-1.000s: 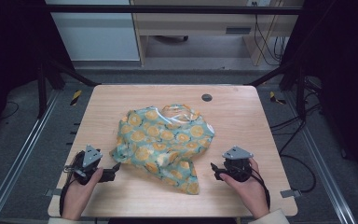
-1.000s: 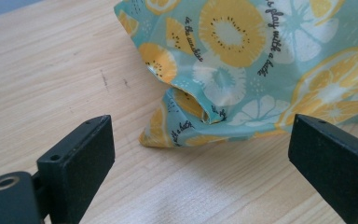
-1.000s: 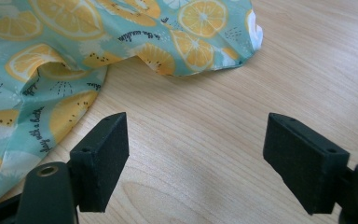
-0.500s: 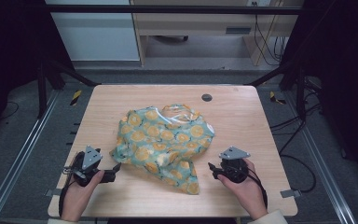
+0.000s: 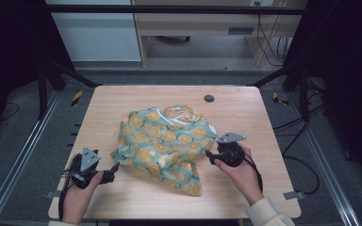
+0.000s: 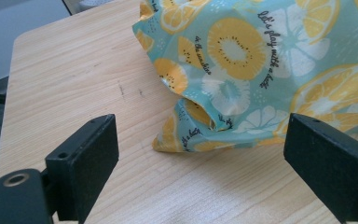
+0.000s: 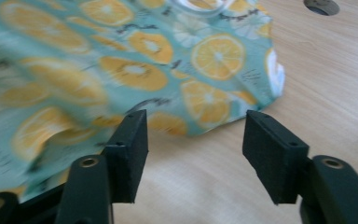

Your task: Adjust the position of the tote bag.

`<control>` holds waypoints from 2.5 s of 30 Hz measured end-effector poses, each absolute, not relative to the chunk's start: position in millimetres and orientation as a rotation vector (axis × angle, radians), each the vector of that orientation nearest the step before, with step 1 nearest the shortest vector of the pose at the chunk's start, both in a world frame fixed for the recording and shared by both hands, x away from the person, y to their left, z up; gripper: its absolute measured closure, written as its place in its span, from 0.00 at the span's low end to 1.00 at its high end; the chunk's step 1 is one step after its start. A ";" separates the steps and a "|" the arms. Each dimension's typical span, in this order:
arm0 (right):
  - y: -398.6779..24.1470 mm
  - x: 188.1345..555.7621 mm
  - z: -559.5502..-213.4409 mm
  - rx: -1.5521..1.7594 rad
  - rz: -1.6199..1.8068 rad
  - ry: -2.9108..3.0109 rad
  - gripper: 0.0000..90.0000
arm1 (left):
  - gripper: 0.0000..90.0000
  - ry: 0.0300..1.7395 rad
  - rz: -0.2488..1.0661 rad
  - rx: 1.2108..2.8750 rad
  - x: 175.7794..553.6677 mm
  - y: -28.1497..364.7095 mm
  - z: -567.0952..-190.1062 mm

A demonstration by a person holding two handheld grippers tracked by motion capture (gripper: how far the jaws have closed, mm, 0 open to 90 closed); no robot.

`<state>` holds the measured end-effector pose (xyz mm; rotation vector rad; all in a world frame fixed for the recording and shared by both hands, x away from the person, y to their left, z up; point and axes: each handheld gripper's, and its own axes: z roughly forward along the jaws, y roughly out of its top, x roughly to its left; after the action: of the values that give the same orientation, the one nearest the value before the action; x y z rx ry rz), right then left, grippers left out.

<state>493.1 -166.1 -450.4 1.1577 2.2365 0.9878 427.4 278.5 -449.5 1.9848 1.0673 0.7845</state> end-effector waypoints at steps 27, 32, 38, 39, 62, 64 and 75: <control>-160.8 611.9 -473.1 1.367 0.824 2.290 0.35 | 0.16 1.033 0.757 2.038 428.5 271.2 -453.5; -159.4 611.3 -478.8 1.367 0.776 2.316 0.37 | 0.14 1.031 0.756 2.041 428.7 270.2 -453.3; -157.8 610.9 -481.7 1.335 0.753 2.341 0.53 | 0.13 1.042 0.768 2.045 429.6 270.3 -454.1; -156.9 610.6 -482.1 1.327 0.746 2.344 0.58 | 0.13 1.042 0.768 2.044 429.7 269.8 -454.3; -140.0 585.7 -452.5 1.081 0.924 2.398 1.00 | 0.13 1.043 0.792 2.046 475.5 263.5 -415.6; -139.7 585.6 -451.5 1.074 0.925 2.399 0.99 | 0.12 1.051 0.778 2.059 490.1 259.8 -414.1; -142.5 587.3 -444.0 1.042 0.962 2.393 0.99 | 0.10 1.127 0.712 2.038 539.5 246.2 -414.7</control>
<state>587.3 -142.5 -444.0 1.0421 2.3935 0.9617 539.5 246.2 -414.7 2.0382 1.1265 0.7121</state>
